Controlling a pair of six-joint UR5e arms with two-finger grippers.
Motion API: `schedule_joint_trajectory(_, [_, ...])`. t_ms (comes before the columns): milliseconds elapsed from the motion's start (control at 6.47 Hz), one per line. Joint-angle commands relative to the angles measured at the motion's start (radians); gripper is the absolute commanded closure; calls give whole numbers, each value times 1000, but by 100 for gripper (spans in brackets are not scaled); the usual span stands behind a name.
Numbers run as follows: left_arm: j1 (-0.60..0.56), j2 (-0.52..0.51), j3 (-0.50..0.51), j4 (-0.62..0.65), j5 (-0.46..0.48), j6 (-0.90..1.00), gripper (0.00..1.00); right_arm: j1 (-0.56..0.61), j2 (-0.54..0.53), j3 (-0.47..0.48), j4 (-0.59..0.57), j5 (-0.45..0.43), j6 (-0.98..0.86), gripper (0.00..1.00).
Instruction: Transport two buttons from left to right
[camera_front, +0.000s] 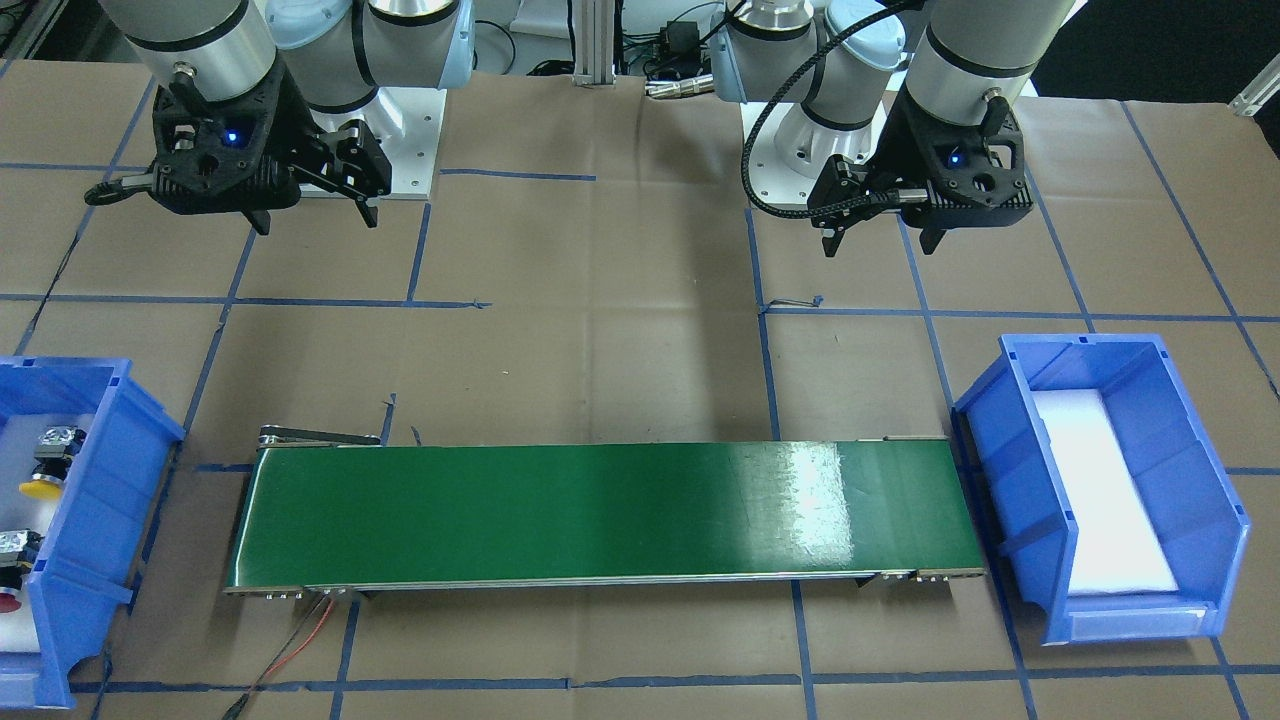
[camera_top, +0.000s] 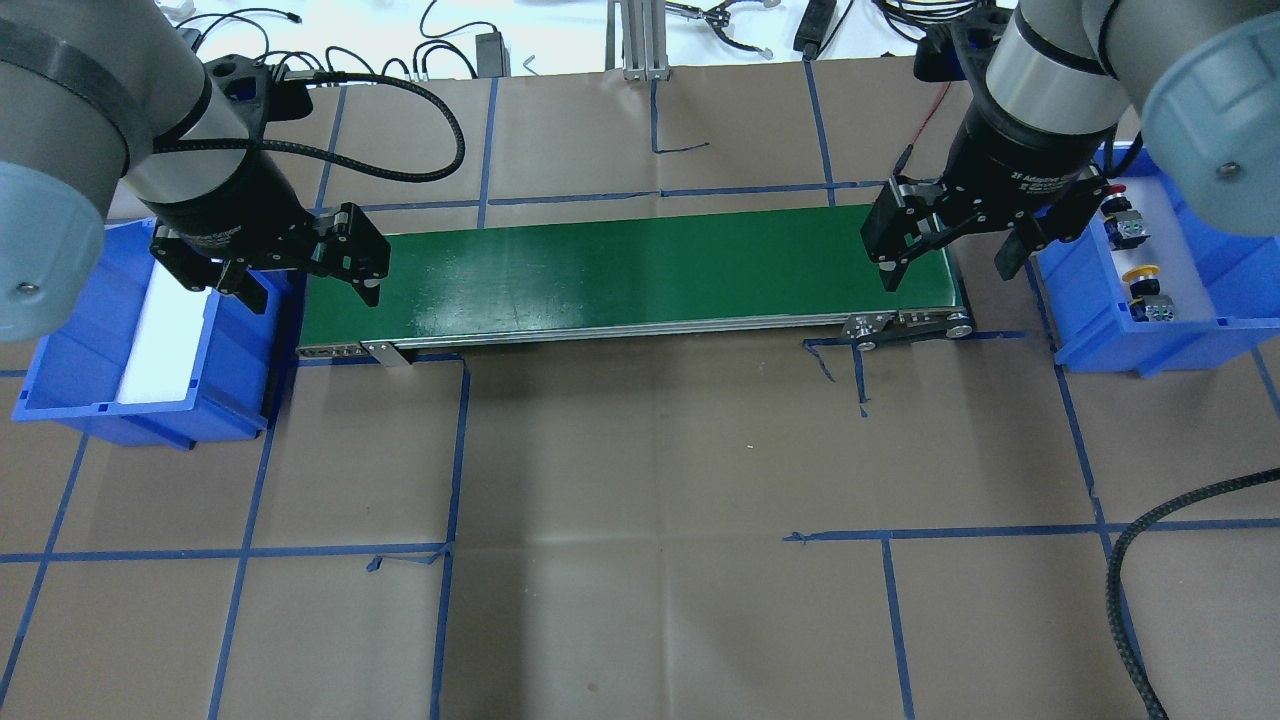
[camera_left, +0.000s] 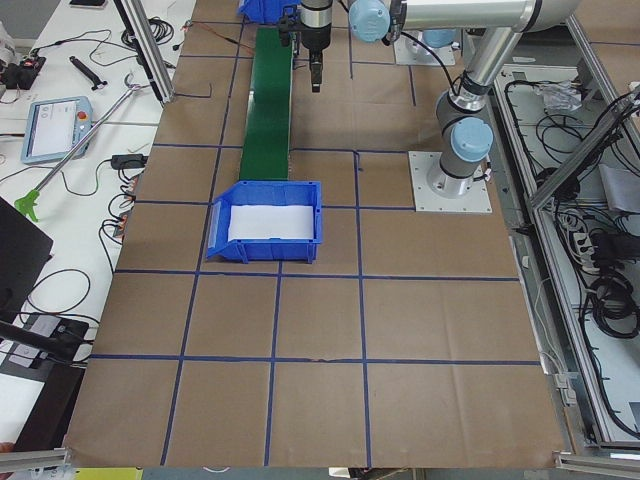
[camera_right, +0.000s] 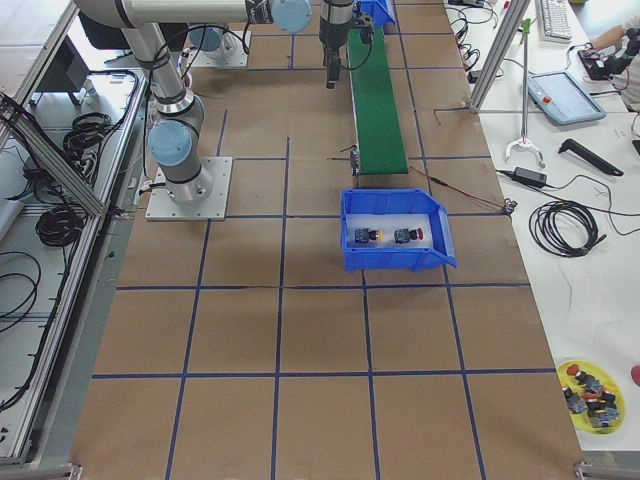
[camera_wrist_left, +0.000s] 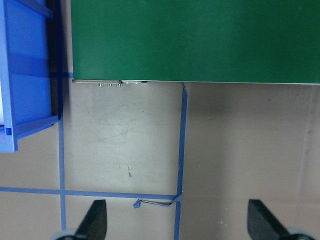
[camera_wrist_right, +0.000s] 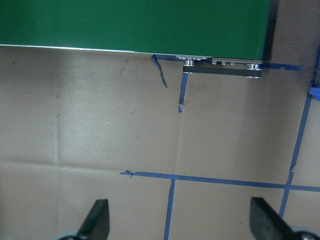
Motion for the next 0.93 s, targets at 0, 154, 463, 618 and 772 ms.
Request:
schedule_joint_trajectory(0, [0, 0, 1, 0, -2, 0, 0, 5, -6, 2, 2, -2, 0, 0])
schedule_joint_trajectory(154, [0, 0, 1, 0, -2, 0, 0, 5, -4, 0, 1, -2, 3, 0])
schedule_joint_trajectory(463, [0, 0, 1, 0, -2, 0, 0, 5, -3, -1, 8, -8, 2, 0])
schedule_joint_trajectory(618, [0, 0, 1, 0, -2, 0, 0, 5, -3, -1, 8, -6, 3, 0])
schedule_joint_trajectory(772, [0, 0, 1, 0, -3, 0, 0, 3, 2, -1, 10, -6, 3, 0])
